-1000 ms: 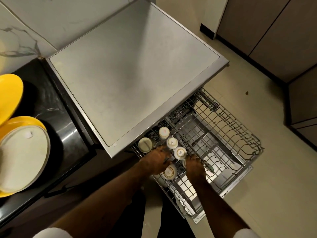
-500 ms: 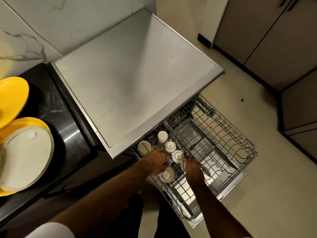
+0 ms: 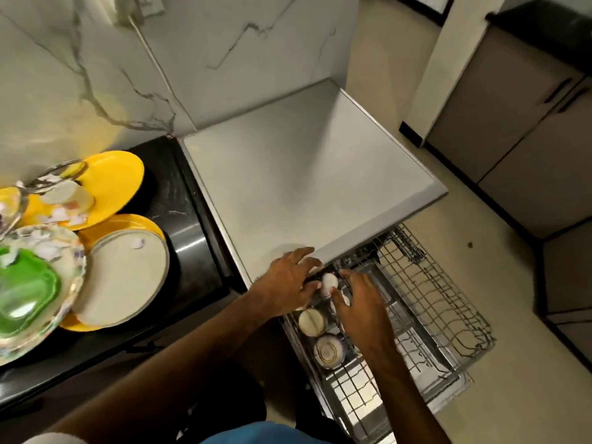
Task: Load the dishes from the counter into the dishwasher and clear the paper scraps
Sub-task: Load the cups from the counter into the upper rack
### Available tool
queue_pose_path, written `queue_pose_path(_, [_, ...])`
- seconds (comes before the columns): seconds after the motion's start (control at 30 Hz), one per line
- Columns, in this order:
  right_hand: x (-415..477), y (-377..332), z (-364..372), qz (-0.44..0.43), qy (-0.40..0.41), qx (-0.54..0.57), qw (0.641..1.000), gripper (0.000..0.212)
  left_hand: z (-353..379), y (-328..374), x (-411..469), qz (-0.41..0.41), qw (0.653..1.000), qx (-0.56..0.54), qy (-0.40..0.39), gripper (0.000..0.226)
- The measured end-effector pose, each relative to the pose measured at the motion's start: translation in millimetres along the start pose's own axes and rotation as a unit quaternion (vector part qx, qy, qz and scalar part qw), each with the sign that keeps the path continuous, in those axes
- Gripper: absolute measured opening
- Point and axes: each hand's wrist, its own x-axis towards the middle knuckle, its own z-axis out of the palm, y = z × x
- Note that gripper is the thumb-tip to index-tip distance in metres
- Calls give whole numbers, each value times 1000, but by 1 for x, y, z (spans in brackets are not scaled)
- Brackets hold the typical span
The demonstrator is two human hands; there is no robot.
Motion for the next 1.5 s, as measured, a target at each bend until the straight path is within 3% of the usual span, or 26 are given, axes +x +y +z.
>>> queue_pose_path(0.07, [5, -10, -4, -2, -12, 19, 1000, 38, -9, -2, -2, -10, 1000, 2, 2, 54])
queue_pose_path(0.27, [26, -94, 31, -120, -63, 50, 990, 31, -51, -69, -47, -80, 993, -21, 88, 57])
queue_pose_path(0.63, [63, -221, 126, -208, -147, 7, 967, 36, -98, -185, -114, -198, 965, -41, 165, 57])
queue_pose_path(0.83, [83, -262, 186, -207, -198, -69, 956, 30, -115, -253, -136, -253, 951, -42, 173, 69])
queue_pose_path(1.13, [131, -294, 231, -132, -197, -189, 953, 35, -140, -338, -141, -276, 949, -9, 152, 57])
queue_pose_path(1.5, [147, -297, 245, -68, -177, -201, 961, 32, -177, -394, -114, -326, 935, 13, 136, 64])
